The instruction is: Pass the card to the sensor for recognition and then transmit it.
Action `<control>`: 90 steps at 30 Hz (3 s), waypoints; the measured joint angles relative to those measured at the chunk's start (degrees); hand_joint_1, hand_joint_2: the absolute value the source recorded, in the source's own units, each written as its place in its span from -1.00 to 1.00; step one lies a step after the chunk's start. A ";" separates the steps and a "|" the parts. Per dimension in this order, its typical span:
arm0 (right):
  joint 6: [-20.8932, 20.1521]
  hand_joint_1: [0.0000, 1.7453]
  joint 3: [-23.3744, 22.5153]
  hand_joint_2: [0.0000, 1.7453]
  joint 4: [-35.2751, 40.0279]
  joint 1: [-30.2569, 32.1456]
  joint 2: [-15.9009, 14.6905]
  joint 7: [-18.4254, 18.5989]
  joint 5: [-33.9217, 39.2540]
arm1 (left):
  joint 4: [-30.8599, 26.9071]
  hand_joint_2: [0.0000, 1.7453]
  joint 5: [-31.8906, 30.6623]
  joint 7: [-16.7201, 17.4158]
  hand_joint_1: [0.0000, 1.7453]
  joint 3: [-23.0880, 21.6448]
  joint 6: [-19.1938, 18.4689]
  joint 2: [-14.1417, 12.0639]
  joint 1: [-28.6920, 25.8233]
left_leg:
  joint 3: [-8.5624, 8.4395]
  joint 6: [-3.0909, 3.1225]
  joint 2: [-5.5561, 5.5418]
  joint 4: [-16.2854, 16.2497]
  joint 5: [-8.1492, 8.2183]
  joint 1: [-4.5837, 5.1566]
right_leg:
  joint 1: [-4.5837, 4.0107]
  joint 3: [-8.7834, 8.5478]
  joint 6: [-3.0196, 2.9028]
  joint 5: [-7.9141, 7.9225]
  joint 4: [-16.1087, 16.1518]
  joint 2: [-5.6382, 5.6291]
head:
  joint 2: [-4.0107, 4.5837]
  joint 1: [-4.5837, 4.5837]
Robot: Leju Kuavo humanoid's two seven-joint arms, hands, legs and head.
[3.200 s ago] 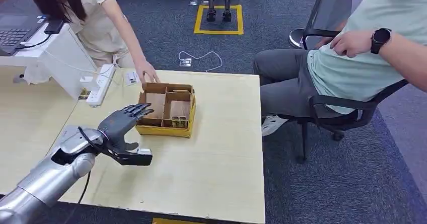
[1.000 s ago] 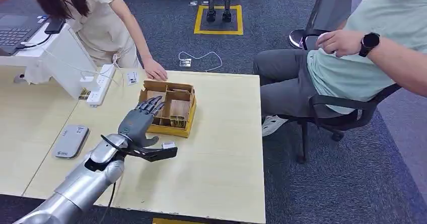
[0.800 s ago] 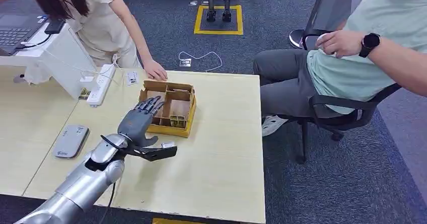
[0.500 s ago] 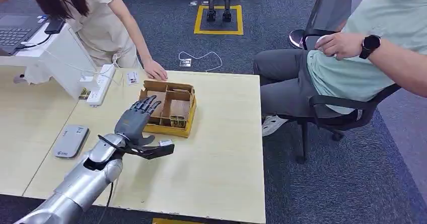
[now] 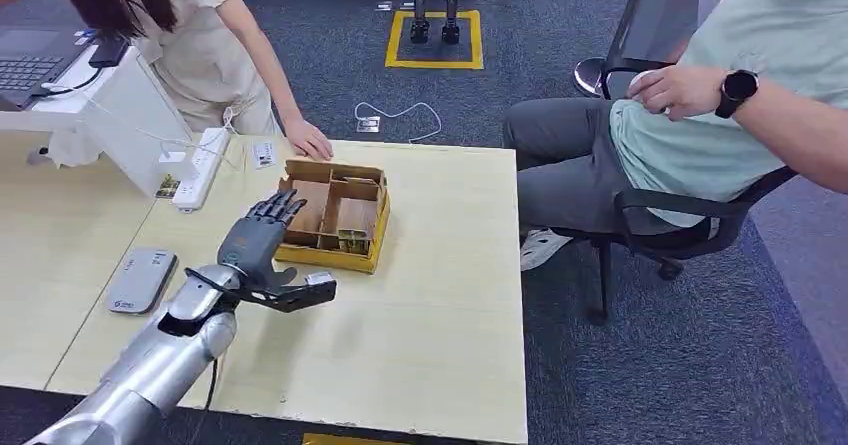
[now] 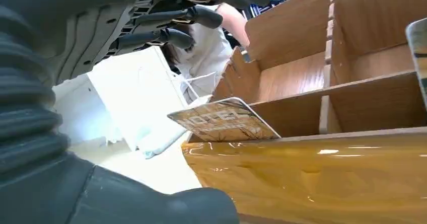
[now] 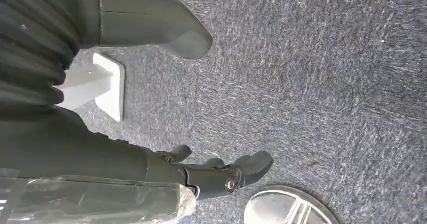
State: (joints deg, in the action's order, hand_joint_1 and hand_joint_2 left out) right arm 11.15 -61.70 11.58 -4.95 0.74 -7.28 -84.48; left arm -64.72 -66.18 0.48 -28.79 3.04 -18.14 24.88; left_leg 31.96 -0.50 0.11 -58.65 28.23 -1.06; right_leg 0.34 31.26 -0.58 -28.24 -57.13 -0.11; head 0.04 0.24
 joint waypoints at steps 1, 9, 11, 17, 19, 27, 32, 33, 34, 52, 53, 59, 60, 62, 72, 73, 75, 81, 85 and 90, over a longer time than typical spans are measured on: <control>0.00 -1.00 0.00 1.00 0.00 0.00 0.00 0.00 0.00 | 0.00 1.00 0.00 0.00 -1.00 0.06 0.00 0.00 0.00 | 0.00 0.00 0.00 0.00 0.00 0.00 | 0.00 0.00 0.00 0.00 0.00 0.00 | 0.00 -0.02; 0.00 -1.00 0.00 1.00 0.00 0.00 0.00 0.00 0.00 | 0.35 1.00 0.00 0.00 -1.00 0.13 0.00 0.00 0.00 | 0.00 0.00 0.00 0.00 0.00 0.00 | 0.00 0.00 0.00 0.00 0.00 0.00 | 0.00 -0.02; 0.00 -1.00 0.00 1.00 0.00 0.00 0.00 0.00 0.00 | 0.35 1.00 0.00 0.00 -1.00 0.15 0.00 0.00 0.00 | 0.00 0.00 0.00 0.00 0.00 0.00 | 0.00 0.00 0.00 0.00 0.00 0.00 | 0.00 -0.02; 0.00 -1.00 0.00 1.00 0.00 0.00 0.00 0.00 0.00 | 0.48 1.00 -0.02 -0.07 -1.00 0.26 0.00 0.00 0.00 | 0.00 0.00 0.00 0.00 0.00 0.00 | 0.00 0.00 0.00 0.00 0.00 0.00 | 0.00 -0.02; 0.00 -1.00 0.00 1.00 0.00 0.00 0.00 0.00 0.00 | 0.55 1.00 -0.04 -0.22 0.28 0.39 0.02 0.00 0.00 | 0.00 0.00 0.00 0.00 0.00 0.00 | 0.00 0.00 0.00 0.00 0.00 0.00 | 0.00 -0.02; 0.00 -1.00 0.00 1.00 0.00 0.01 0.00 0.00 -0.02 | 0.57 1.00 -0.11 -1.11 1.00 0.68 -0.07 -0.44 0.00 | 0.00 0.00 0.00 0.00 0.00 0.00 | 0.00 0.00 0.00 0.00 0.00 0.00 | 0.00 -0.02; 0.00 -1.00 0.00 1.00 0.00 0.00 0.00 -0.02 -0.02 | 0.57 1.00 -0.09 -1.31 1.00 0.72 -0.11 -0.55 -0.03 | 0.01 0.00 0.00 0.00 0.00 0.00 | 0.00 0.00 0.00 0.00 0.00 0.00 | 0.00 -0.02; 0.00 -1.00 0.00 1.00 0.00 0.00 0.00 -0.02 -0.02 | 0.57 1.00 -0.09 -1.33 1.00 0.72 -0.11 -0.55 -0.03 | 0.01 0.00 0.00 0.00 0.00 0.00 | 0.00 0.00 0.00 0.00 0.00 0.00 | 0.00 -0.02; 0.00 -1.00 0.00 1.00 0.00 0.00 0.00 0.00 -0.02 | 0.57 1.00 -0.09 -1.40 1.00 0.74 -0.11 -0.55 -0.03 | 0.00 0.00 0.00 0.00 0.00 0.00 | 0.00 0.00 0.00 0.00 0.00 0.00 | 0.00 0.00; 0.00 -1.00 0.00 1.00 0.00 0.00 0.00 -0.02 -0.02 | 0.57 1.00 -0.04 -1.99 1.00 1.09 -0.28 -0.59 -0.09 | 0.00 0.02 0.00 0.00 -0.02 0.00 | 0.00 -0.01 0.00 0.00 0.00 0.00 | 0.00 -0.02; 0.00 -1.00 0.00 1.00 0.00 0.00 0.00 0.00 -0.02 | 0.57 1.00 0.15 -2.10 1.00 1.16 -0.24 -0.61 -0.08 | 0.00 0.02 0.00 0.00 -0.02 0.00 | 0.00 -0.01 0.00 0.00 0.00 0.00 | 0.00 -0.02; -0.02 -1.00 0.00 1.00 0.00 0.03 0.00 -0.02 -0.07 | -0.52 1.00 4.32 -3.72 1.00 3.32 -0.41 -2.97 2.79 | 0.00 0.03 0.00 -0.01 -0.04 -0.03 | -0.04 0.02 -0.03 0.03 -0.01 -0.01 | 0.00 -0.02; -0.02 -1.00 0.00 1.00 0.00 0.04 0.00 -0.02 -0.07 | -0.81 1.00 5.01 -4.18 1.00 3.91 -0.83 -3.63 3.97 | 0.00 0.05 0.00 -0.01 -0.05 -0.03 | -0.03 0.01 -0.03 0.03 -0.02 -0.01 | 0.00 -0.02; -0.02 -1.00 0.00 1.00 0.00 0.03 0.00 -0.02 -0.07 | -1.27 1.00 5.55 -4.39 1.00 5.00 -1.22 -4.50 5.85 | -0.02 0.05 0.01 -0.01 -0.05 -0.03 | -0.03 0.00 -0.03 0.03 -0.04 -0.01 | 0.00 0.00; -0.04 -1.00 0.00 1.00 0.00 0.04 0.00 -0.18 -0.09 | -2.14 1.00 9.23 -3.83 1.00 6.65 -1.84 -7.35 10.82 | 0.03 0.05 0.02 -0.04 -0.06 -0.03 | -0.04 0.03 -0.04 0.03 -0.05 -0.02 | 0.00 -0.02; -0.09 -1.00 0.00 1.00 0.00 0.02 0.00 -0.24 -0.09 | -2.14 1.00 10.14 -4.04 1.00 6.93 -3.00 -8.23 12.41 | 0.03 0.04 0.02 -0.04 -0.06 -0.04 | -0.05 0.03 -0.04 0.04 -0.06 -0.01 | 0.00 0.02; -0.09 -1.00 0.00 1.00 0.00 0.04 0.00 -0.26 -0.11 | -2.14 1.00 11.21 -4.20 1.00 7.32 -4.90 -9.60 15.14 | 0.02 0.03 0.03 -0.04 -0.07 -0.04 | -0.05 0.04 -0.04 0.04 -0.06 -0.03 | 0.00 -0.02; -0.13 -1.00 0.00 1.00 0.00 -0.04 0.00 -0.44 -0.68 | -1.42 1.00 11.98 -3.58 1.00 7.34 -6.45 -11.04 21.39 | 0.03 0.05 0.00 -0.05 -0.09 -0.04 | -0.04 0.03 -0.04 0.04 -0.07 -0.01 | 0.00 -0.02; -0.20 -1.00 0.00 1.00 0.00 -0.04 0.00 -0.46 -0.70 | -0.22 1.00 11.67 -3.21 1.00 7.34 -6.23 -10.73 23.72 | 0.02 0.05 0.03 -0.05 -0.09 -0.01 | -0.02 0.03 -0.03 0.05 -0.07 -0.03 | 0.00 -0.02; -0.20 -1.00 0.00 1.00 0.00 -0.05 0.00 -0.46 -0.70 | 0.76 1.00 11.65 -3.04 1.00 7.32 -6.06 -10.43 24.61 | 0.02 0.05 0.02 -0.06 -0.09 -0.02 | -0.02 0.03 -0.03 0.05 -0.07 -0.02 | 0.00 0.00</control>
State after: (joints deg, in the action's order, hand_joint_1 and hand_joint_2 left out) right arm 10.95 -61.70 11.58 -5.00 0.74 -7.74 -85.18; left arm -63.95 -54.53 -2.56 -21.46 -3.02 -28.57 49.49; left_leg 31.98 -0.45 0.14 -58.71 28.15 -1.08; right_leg 0.31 31.29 -0.61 -28.19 -57.20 -0.13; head 0.04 0.24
